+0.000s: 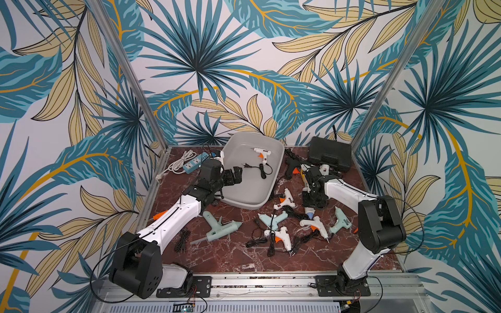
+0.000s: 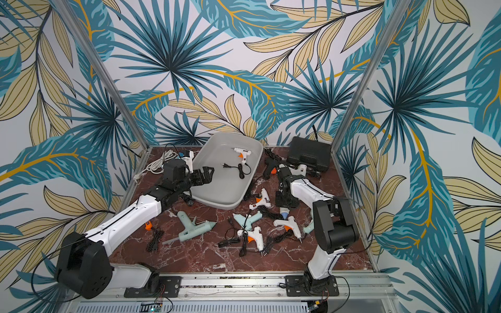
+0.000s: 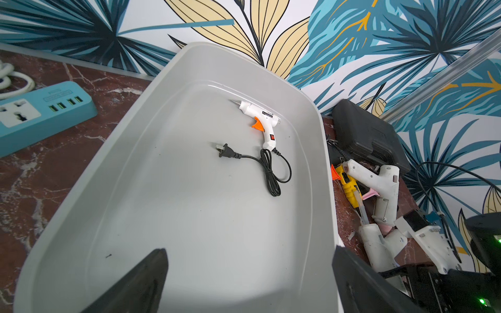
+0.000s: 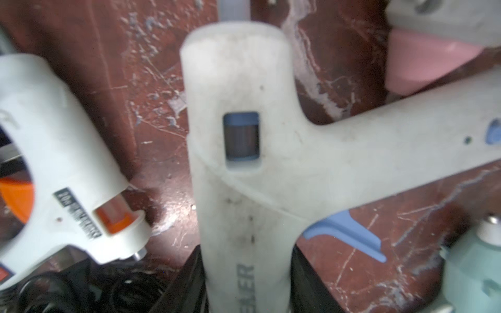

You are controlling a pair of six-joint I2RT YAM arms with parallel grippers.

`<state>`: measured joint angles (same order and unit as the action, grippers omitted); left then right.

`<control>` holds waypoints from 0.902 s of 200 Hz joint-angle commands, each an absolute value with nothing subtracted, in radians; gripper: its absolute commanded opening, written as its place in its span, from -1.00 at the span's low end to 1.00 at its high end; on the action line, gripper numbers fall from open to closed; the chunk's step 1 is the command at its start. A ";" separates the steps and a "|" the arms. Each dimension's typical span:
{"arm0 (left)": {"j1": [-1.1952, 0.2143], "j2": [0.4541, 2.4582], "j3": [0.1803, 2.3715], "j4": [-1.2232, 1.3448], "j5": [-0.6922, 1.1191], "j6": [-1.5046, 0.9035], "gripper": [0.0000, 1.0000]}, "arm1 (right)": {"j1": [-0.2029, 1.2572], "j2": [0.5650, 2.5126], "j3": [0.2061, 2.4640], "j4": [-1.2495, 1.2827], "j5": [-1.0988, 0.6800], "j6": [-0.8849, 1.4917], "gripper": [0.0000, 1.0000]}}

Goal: Put the hot melt glue gun into the storage box
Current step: Pick up the hot melt adhesive gun from the center of the board.

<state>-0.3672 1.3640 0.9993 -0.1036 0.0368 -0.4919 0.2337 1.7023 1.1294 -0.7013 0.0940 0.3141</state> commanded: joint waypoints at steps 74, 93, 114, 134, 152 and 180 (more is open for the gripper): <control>-0.447 1.450 1.200 -0.220 0.169 -0.698 1.00 | 0.422 1.309 1.230 -0.755 0.170 0.246 -1.00; -0.485 1.480 1.236 -0.201 0.202 -0.709 1.00 | 0.465 1.273 1.224 -0.699 0.171 0.225 -1.00; -0.520 1.502 1.276 -0.176 0.252 -0.717 1.00 | 0.498 1.252 1.220 -0.650 0.173 0.215 -1.00; -0.550 1.506 1.304 -0.158 0.285 -0.713 1.00 | 0.528 1.241 1.215 -0.605 0.182 0.199 -1.00; -0.578 1.501 1.325 -0.156 0.295 -0.706 1.00 | 0.547 1.231 1.193 -0.546 0.186 0.184 -1.00; -0.606 1.509 1.345 -0.150 0.308 -0.703 1.00 | 0.570 1.226 1.160 -0.450 0.172 0.175 -1.00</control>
<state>-0.5861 1.5131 1.3041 -0.1783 0.2760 -0.7074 0.5518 1.2579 1.1866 -0.6090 0.1532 0.2089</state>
